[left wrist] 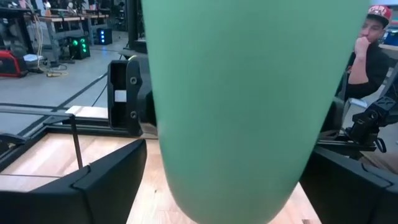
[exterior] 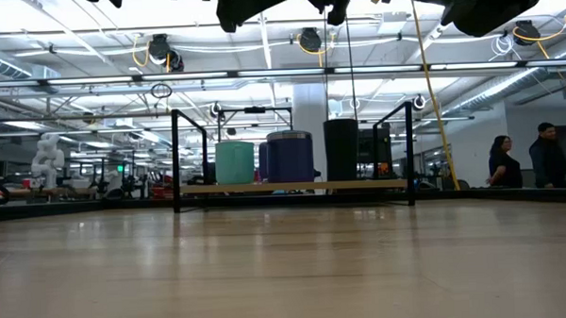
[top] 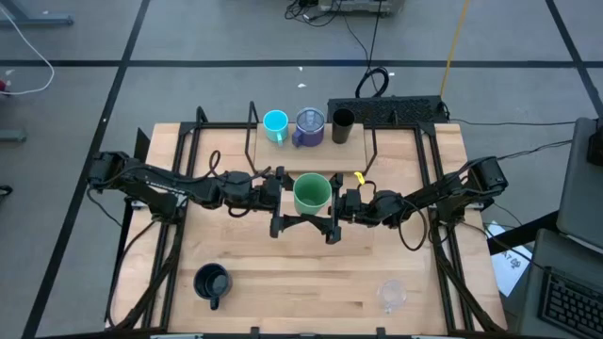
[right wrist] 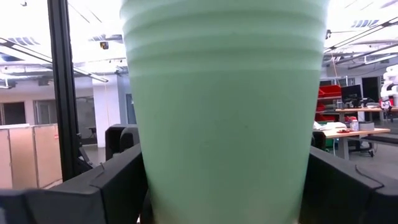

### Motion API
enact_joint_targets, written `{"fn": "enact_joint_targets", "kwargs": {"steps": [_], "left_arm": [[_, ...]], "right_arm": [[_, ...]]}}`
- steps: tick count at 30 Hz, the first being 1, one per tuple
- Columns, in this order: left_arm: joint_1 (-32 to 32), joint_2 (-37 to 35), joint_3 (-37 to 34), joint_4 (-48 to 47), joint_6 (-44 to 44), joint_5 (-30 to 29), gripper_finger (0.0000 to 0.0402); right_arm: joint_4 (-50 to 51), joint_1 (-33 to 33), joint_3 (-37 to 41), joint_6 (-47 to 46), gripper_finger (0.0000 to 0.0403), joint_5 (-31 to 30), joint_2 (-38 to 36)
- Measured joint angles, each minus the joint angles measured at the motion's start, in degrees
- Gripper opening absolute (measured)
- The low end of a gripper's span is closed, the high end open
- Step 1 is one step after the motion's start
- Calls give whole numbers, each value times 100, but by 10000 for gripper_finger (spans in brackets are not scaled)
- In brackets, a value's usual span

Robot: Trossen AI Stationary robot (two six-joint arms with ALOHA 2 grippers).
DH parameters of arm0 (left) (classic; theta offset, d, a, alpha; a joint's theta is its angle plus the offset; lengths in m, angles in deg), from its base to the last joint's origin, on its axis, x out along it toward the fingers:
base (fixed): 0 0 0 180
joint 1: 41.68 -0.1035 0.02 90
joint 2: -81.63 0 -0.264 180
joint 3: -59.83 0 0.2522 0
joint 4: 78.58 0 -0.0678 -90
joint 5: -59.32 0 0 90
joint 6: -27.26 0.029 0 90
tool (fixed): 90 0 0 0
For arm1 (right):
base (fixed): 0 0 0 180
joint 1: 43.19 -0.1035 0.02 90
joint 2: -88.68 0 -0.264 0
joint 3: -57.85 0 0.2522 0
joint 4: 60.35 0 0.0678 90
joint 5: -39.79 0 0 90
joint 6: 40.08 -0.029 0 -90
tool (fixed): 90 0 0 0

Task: Stack small to large cups/mugs on shelf
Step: Put the green cup on the shelf

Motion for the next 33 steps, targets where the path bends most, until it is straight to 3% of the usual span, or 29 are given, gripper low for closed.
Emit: {"fn": "enact_joint_targets", "kwargs": {"steps": [10, 23, 28, 33], "left_arm": [[-2, 63, 0, -7, 143, 24, 301], [-4, 61, 0, -91, 322, 20, 298], [8, 61, 0, -188, 395, 12, 298], [28, 72, 0, -251, 435, -25, 298]], "right_arm": [[17, 7, 0, 9, 336, -17, 0], [219, 31, 0, 43, 337, 3, -7], [384, -14, 0, 47, 354, -48, -16], [1564, -89, -2, -43, 383, -387, -446]]}}
